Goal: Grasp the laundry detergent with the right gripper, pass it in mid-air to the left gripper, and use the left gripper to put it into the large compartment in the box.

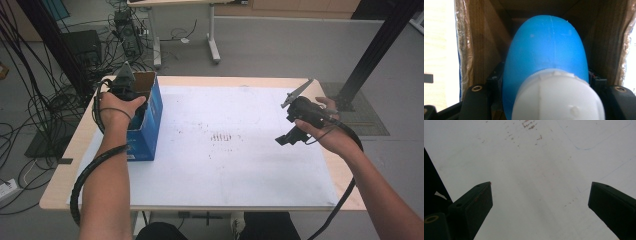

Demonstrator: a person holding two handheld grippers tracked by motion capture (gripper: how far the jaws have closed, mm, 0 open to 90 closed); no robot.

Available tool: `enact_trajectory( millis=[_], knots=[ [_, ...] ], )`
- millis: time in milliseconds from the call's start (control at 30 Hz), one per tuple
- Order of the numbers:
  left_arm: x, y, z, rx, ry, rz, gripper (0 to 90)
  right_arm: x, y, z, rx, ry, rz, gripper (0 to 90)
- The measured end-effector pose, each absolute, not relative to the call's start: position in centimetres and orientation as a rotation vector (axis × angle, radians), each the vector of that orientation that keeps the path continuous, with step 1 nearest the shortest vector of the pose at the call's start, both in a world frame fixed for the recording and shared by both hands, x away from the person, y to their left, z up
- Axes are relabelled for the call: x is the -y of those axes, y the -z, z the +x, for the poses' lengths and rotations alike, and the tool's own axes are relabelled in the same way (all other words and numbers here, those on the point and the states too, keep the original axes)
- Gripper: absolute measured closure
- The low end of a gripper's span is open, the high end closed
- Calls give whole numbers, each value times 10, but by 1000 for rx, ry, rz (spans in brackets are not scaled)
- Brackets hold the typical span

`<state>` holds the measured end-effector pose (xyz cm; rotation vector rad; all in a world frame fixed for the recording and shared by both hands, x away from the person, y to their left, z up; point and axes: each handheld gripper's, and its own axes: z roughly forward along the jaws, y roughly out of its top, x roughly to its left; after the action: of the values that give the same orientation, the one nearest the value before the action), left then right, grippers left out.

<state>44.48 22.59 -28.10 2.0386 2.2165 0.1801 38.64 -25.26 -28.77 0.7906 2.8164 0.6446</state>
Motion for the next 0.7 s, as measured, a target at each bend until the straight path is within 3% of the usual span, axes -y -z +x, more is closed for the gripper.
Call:
enact_trajectory(
  millis=[700],
  knots=[
    [-226, 281, 445, -2219, -173, 2038, 363, 253, 287, 387, -2820, -634, 790, 55]
  ],
)
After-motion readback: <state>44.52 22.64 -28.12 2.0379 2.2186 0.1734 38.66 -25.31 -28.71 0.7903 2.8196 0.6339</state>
